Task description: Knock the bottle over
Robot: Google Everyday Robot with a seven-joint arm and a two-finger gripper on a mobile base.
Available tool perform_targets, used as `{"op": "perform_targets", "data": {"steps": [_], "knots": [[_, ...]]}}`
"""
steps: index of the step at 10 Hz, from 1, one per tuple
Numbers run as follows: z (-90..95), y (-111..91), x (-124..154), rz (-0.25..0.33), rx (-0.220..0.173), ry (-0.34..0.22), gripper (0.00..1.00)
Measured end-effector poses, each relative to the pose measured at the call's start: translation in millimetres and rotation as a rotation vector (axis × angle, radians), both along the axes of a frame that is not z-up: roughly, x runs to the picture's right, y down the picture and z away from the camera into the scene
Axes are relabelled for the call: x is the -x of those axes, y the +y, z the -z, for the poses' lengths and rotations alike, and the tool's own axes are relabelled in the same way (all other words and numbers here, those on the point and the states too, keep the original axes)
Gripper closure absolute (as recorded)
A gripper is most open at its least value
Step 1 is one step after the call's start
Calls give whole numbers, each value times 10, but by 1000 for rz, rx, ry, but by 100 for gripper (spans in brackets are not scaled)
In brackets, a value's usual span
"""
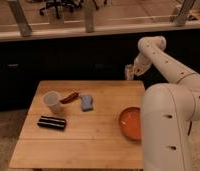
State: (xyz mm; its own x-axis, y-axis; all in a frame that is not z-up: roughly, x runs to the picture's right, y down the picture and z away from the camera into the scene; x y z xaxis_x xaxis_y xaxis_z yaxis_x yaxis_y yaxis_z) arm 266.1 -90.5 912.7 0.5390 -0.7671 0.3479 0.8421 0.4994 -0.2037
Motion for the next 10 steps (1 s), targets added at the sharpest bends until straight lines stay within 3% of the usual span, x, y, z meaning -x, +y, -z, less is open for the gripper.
{"op": "perform_targets", "data": {"steps": [10], "knots": [[104,42,-11,-10,4,-45,98]]}}
